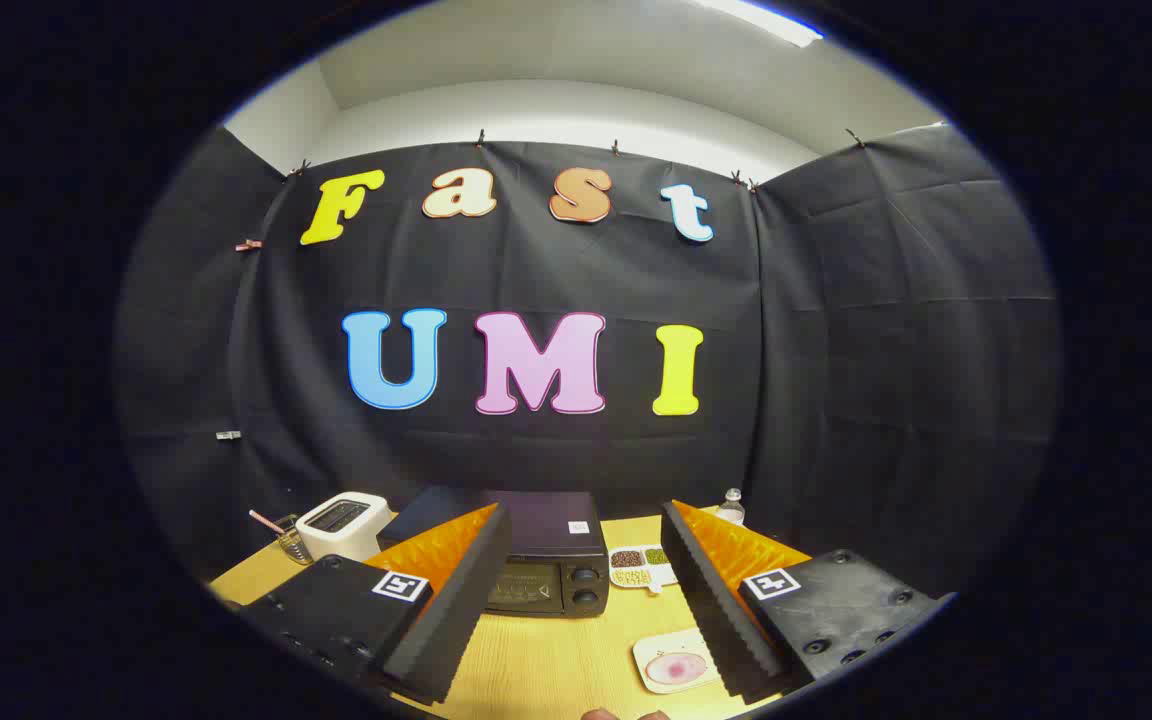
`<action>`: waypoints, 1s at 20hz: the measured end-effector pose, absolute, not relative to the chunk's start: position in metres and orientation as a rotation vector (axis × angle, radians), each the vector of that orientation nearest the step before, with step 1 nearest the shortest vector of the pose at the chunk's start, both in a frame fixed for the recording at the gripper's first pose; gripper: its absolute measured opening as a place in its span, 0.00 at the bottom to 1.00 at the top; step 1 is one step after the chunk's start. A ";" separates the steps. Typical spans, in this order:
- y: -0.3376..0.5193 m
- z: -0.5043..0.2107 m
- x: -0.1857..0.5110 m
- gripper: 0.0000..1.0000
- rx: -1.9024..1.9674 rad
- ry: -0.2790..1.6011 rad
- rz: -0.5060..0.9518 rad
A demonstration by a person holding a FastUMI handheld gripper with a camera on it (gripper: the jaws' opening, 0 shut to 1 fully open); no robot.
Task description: Open the toaster oven, put the food inside, and close the toaster oven door.
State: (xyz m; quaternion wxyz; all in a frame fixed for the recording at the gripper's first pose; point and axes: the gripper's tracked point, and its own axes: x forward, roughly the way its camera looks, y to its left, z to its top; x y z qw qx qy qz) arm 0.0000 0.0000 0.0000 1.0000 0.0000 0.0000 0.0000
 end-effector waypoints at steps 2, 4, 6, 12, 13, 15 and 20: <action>0.002 -0.001 -0.002 0.98 -0.006 -0.003 0.001; 0.007 -0.005 -0.004 0.98 0.005 0.009 0.004; 0.014 -0.008 -0.006 0.98 0.012 0.017 0.014; 0.025 -0.013 -0.012 0.98 -0.023 0.021 0.035; 0.026 -0.015 -0.012 0.98 -0.023 0.025 0.037; 0.027 -0.020 -0.013 0.98 -0.023 0.037 0.040; 0.034 -0.031 -0.005 0.98 -0.004 0.063 0.048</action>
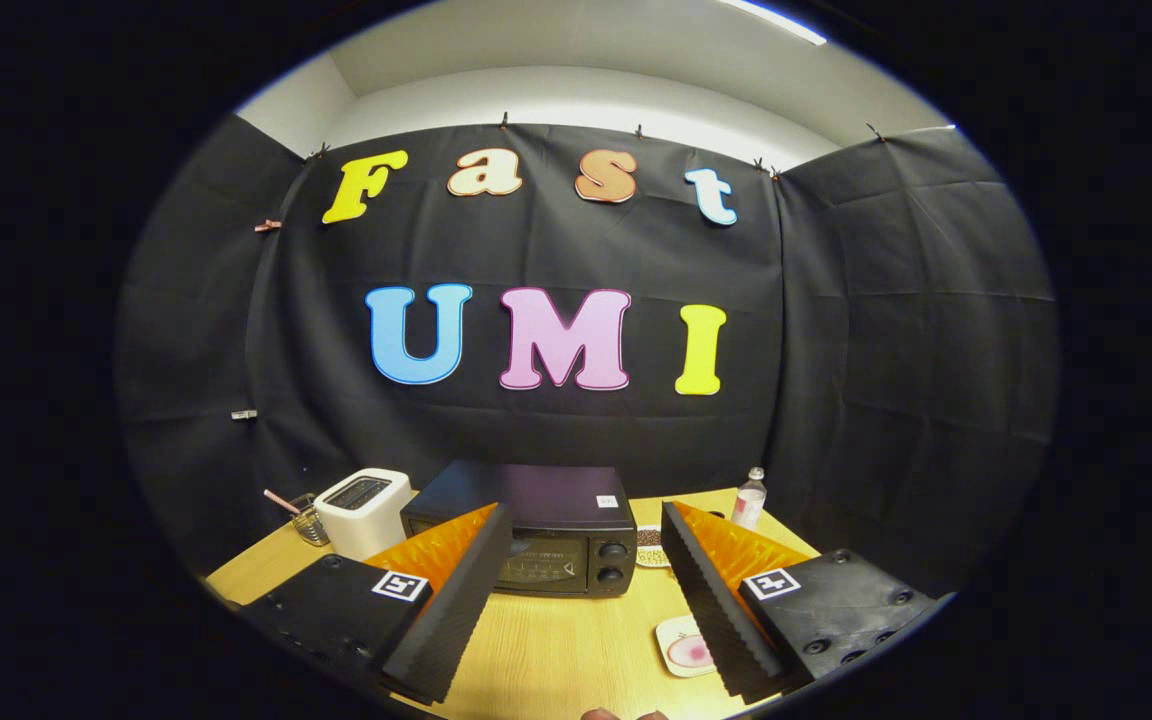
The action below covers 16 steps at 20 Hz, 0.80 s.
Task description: Open the toaster oven, put the food inside, and close the toaster oven door.
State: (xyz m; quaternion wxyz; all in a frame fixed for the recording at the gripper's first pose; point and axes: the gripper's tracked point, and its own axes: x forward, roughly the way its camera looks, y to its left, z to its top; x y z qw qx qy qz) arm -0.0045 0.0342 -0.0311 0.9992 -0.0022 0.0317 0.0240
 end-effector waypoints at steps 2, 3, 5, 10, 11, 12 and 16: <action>0.039 -0.031 0.002 0.99 0.002 0.064 0.051; 0.042 -0.031 0.006 0.98 0.002 0.065 0.053; 0.049 -0.031 0.015 0.98 0.001 0.065 0.061; 0.071 -0.039 0.050 0.98 -0.004 0.079 0.075; 0.075 -0.043 0.058 0.98 -0.004 0.087 0.075; 0.082 -0.049 0.066 0.98 0.001 0.101 0.077; 0.107 -0.076 0.096 0.99 0.001 0.149 0.081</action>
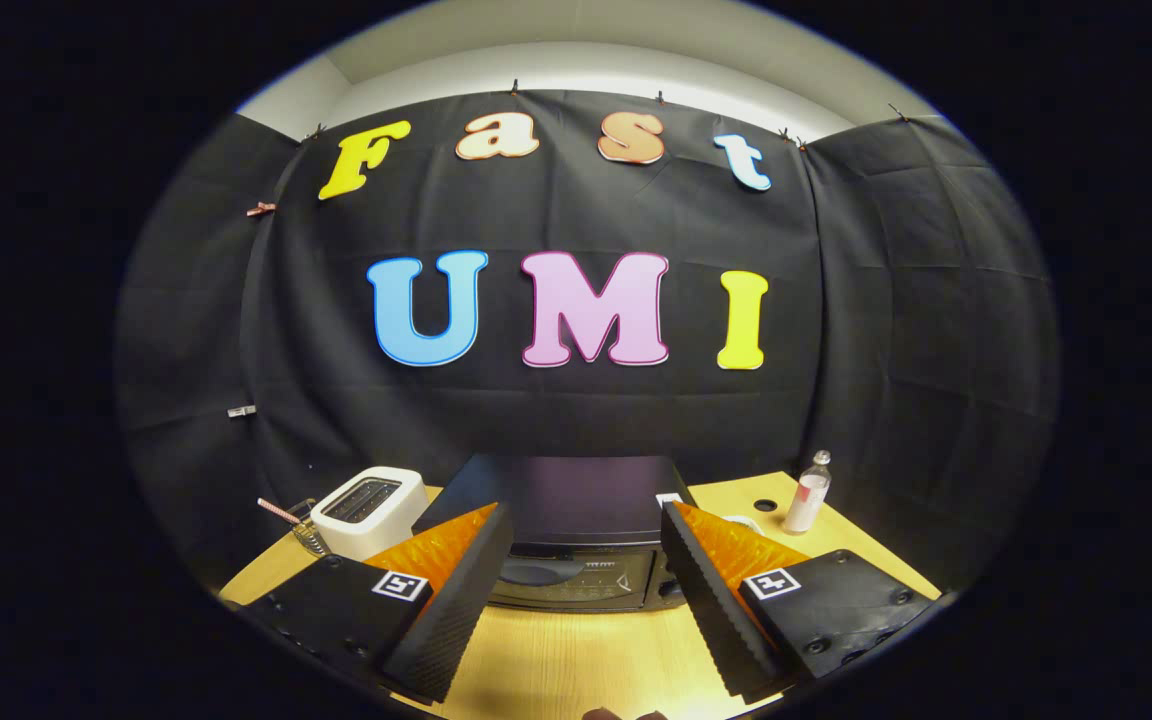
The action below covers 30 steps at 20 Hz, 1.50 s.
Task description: Open the toaster oven, put the food inside, and close the toaster oven door.
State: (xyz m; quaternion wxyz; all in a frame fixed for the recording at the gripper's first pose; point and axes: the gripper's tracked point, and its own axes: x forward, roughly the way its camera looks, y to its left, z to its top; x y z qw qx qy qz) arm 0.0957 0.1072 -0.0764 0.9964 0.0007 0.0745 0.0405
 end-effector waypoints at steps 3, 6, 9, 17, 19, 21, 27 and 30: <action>0.124 -0.098 0.120 0.99 -0.029 0.163 0.082; 0.135 -0.127 0.143 0.99 -0.043 0.195 0.075; 0.145 -0.153 0.166 0.99 -0.040 0.232 0.077; 0.155 -0.201 0.188 0.99 -0.037 0.304 0.090; 0.156 -0.203 0.185 0.99 -0.005 0.333 0.091; 0.157 -0.208 0.177 0.99 -0.003 0.343 0.103; 0.150 -0.223 0.130 0.98 -0.006 0.377 0.126; 0.147 -0.237 0.105 0.97 -0.031 0.401 0.133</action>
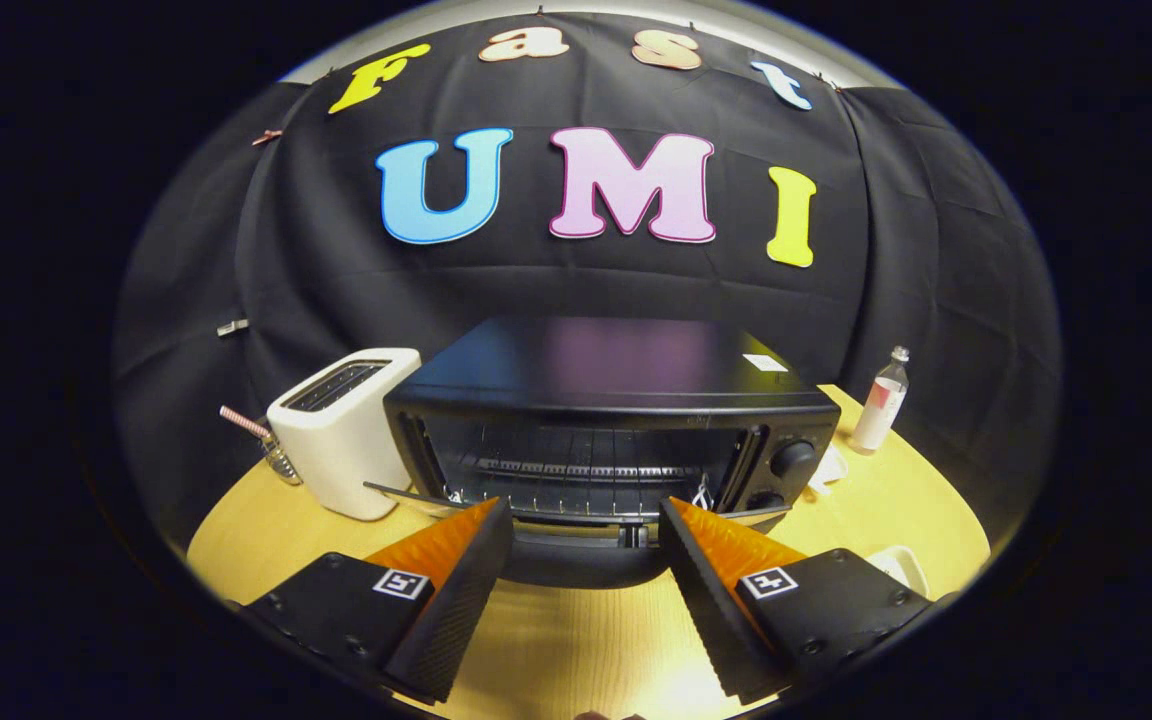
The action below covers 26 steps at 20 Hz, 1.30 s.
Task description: Open the toaster oven, put the food inside, and close the toaster oven door.
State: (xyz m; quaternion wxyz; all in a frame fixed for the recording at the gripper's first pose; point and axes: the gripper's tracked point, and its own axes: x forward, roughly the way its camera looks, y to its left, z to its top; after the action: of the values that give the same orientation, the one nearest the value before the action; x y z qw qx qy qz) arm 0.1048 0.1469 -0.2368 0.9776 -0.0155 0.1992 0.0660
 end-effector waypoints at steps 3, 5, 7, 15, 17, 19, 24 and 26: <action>0.148 -0.254 0.084 0.98 -0.048 0.436 0.147; 0.149 -0.275 0.069 0.98 -0.092 0.476 0.164; 0.147 -0.293 0.058 0.99 -0.141 0.478 0.198; 0.136 -0.334 0.037 0.99 -0.075 0.574 0.224; 0.132 -0.323 0.038 0.99 -0.057 0.564 0.235; 0.121 -0.308 0.035 0.99 -0.027 0.561 0.249; 0.071 -0.252 0.034 0.99 0.025 0.564 0.288; 0.038 -0.233 0.039 0.99 0.006 0.563 0.301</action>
State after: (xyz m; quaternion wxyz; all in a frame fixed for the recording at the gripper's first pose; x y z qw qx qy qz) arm 0.0393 0.0382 -0.2332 0.9495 0.0029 0.2767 0.1482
